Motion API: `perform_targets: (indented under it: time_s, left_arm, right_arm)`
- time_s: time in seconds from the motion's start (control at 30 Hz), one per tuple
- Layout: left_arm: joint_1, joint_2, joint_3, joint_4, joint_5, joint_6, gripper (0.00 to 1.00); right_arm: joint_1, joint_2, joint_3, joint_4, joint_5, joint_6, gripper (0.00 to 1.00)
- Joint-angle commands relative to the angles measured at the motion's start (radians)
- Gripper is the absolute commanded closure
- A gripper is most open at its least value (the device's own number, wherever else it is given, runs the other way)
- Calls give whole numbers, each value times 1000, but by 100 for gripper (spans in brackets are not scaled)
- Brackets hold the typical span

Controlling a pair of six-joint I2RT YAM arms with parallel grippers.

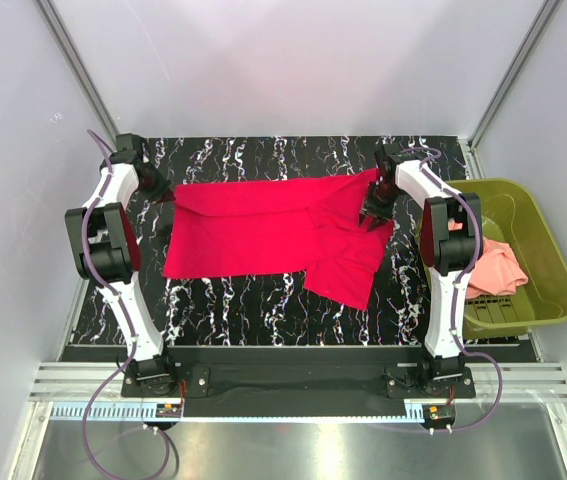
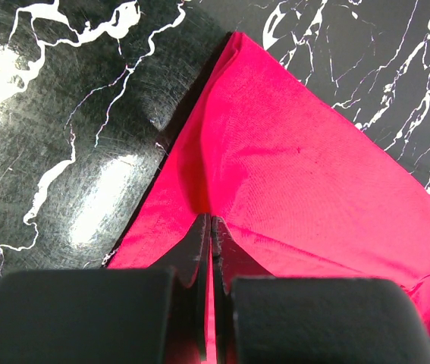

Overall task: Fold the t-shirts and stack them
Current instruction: Fold the tshirt

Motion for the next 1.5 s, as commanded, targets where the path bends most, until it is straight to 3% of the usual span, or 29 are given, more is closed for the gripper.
perform_targets:
  time_s: [0.0, 0.5, 0.63, 0.8, 0.9, 1.37, 1.47]
  left_arm:
    - [5, -49, 4, 36, 20, -7, 100]
    - [3, -48, 11, 28, 14, 5, 100]
    - [3, -46, 15, 27, 11, 3, 100]
    - [5, -44, 20, 24, 8, 6, 100]
    - [5, -48, 20, 24, 6, 8, 100]
    - [5, -40, 50, 89, 48, -4, 100]
    - [6, -26, 66, 164, 88, -46, 100]
  right_arm:
    - [1, -6, -6, 15, -8, -11, 60]
    - [1, -6, -29, 43, -20, -11, 64]
    - [1, 3, 2, 30, -36, -5, 73]
    - [1, 8, 36, 9, -29, 6, 95]
    - [1, -8, 48, -2, -31, 10, 100]
    - [-49, -89, 299, -33, 30, 7, 100]
    - [-71, -29, 445, -45, 7, -2, 100]
